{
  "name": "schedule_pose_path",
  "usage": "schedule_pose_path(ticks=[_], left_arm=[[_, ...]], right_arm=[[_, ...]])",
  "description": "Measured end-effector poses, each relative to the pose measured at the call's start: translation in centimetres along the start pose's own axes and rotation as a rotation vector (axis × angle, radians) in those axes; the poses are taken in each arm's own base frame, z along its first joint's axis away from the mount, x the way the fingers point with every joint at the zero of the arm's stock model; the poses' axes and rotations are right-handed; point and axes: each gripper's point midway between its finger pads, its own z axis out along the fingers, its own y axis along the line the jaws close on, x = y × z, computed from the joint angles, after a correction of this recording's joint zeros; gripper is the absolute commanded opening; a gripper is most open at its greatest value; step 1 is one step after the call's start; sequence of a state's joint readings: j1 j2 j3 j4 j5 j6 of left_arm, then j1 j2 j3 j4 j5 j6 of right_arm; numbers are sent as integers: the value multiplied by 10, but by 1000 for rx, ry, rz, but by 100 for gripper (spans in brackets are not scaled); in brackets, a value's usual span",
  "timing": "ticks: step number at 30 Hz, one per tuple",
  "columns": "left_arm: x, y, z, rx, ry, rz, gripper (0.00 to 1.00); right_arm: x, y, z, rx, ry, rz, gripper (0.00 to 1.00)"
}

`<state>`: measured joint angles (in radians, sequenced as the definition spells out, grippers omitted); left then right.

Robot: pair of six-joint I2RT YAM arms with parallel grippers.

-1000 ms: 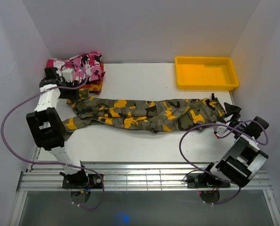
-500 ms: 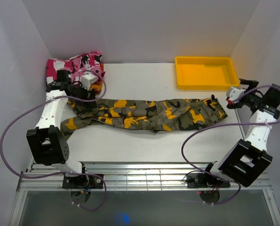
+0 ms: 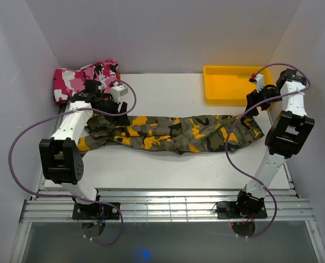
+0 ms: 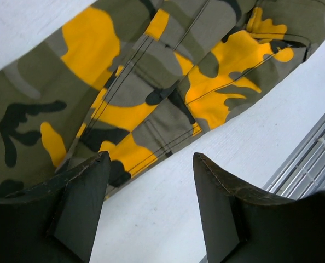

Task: Fold and stack the trousers
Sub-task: Flatten the trousers out

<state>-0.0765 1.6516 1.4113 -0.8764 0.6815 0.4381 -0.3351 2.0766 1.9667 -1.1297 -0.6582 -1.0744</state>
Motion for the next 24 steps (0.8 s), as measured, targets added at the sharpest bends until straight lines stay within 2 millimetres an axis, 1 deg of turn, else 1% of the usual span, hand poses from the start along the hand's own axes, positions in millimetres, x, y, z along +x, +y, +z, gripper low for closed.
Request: schedule_pose_path(ticks=[2, 4, 6, 8, 11, 12, 15, 17, 20, 21, 23, 24], left_arm=[[10, 7, -5, -23, 0, -40, 73], [19, 16, -12, -47, -5, -76, 73], [27, 23, -21, -74, -16, -106, 73], [33, 30, -30, -102, -28, -127, 73], [36, 33, -41, -132, -46, -129, 73], [35, 31, -43, -137, -52, -122, 73], [33, 30, -47, -146, -64, -103, 73], [33, 31, -48, -149, -64, -99, 73], [35, 36, -51, -162, -66, -103, 73], [35, 38, -53, -167, -67, -106, 73], [37, 42, -56, -182, -68, -117, 73], [38, 45, -58, -192, -70, -124, 73]], right_arm=[[24, 12, 10, -26, 87, 84, 90], [33, 24, 16, -39, 153, 137, 90], [31, 30, 21, -36, 180, 174, 90], [22, 34, 23, -36, 185, 199, 90], [13, 36, 25, -27, 176, 223, 87], [12, 36, 26, -26, 178, 230, 82], [15, 37, 28, -18, 202, 248, 74], [19, 35, 27, -4, 224, 251, 72], [28, 34, 27, 11, 266, 248, 64], [32, 35, 28, 12, 280, 249, 57], [40, 37, 30, 9, 306, 252, 49], [44, 39, 30, 7, 320, 255, 42]])
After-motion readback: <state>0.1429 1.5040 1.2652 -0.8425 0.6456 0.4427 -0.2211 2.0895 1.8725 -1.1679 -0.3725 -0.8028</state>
